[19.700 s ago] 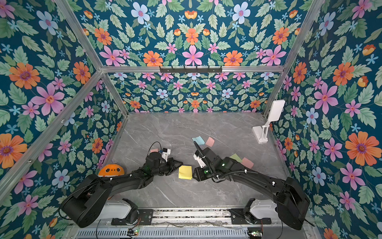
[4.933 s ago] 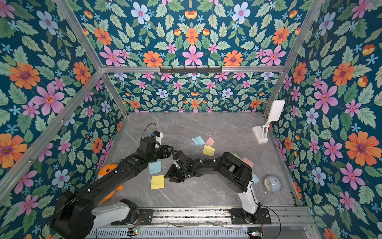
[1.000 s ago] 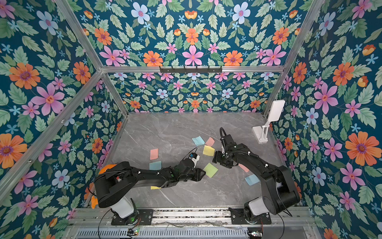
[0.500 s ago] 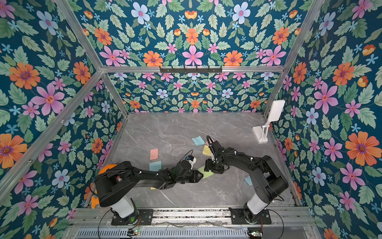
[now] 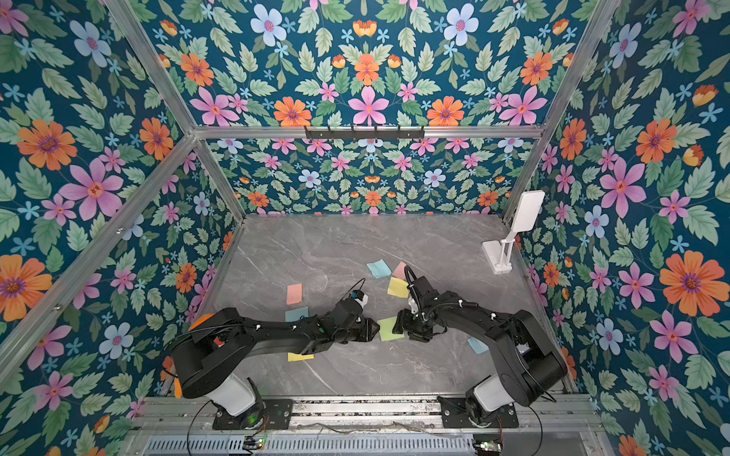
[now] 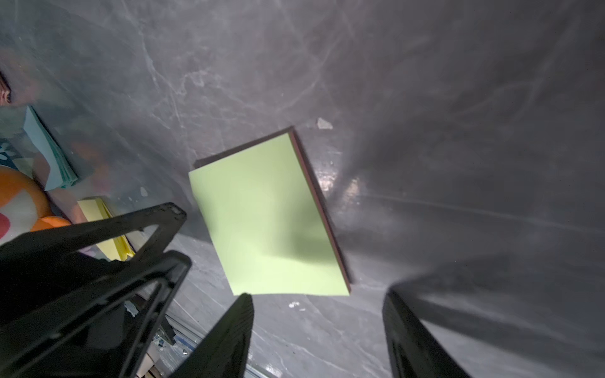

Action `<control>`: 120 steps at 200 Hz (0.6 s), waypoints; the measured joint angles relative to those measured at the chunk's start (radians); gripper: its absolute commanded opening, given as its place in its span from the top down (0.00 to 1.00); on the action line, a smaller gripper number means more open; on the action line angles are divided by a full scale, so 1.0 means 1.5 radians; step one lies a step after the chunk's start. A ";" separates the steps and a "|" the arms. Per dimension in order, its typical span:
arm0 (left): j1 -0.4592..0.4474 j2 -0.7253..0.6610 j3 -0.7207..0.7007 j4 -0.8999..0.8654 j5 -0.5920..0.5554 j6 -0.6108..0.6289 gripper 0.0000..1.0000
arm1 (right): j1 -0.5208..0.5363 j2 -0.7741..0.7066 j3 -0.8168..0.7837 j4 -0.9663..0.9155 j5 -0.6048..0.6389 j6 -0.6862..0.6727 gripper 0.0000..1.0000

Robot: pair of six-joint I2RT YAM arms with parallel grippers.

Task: Tear off pages from different memo pads
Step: Adjust the memo pad at the center of the board.

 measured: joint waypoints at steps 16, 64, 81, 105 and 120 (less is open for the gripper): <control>-0.001 0.027 0.017 0.019 0.004 -0.001 0.62 | -0.001 0.005 -0.008 0.028 -0.018 0.010 0.40; -0.021 0.050 0.005 0.078 0.031 -0.031 0.76 | 0.000 0.010 -0.009 0.063 -0.026 0.040 0.40; -0.040 0.043 0.003 0.071 0.049 -0.040 0.75 | -0.012 0.008 0.005 0.055 0.000 0.040 0.39; -0.056 0.029 0.000 0.056 0.082 -0.044 0.72 | -0.024 -0.008 0.011 0.045 0.024 0.040 0.35; -0.056 -0.002 -0.019 0.039 0.070 -0.066 0.69 | -0.038 -0.059 -0.003 0.004 0.047 0.040 0.35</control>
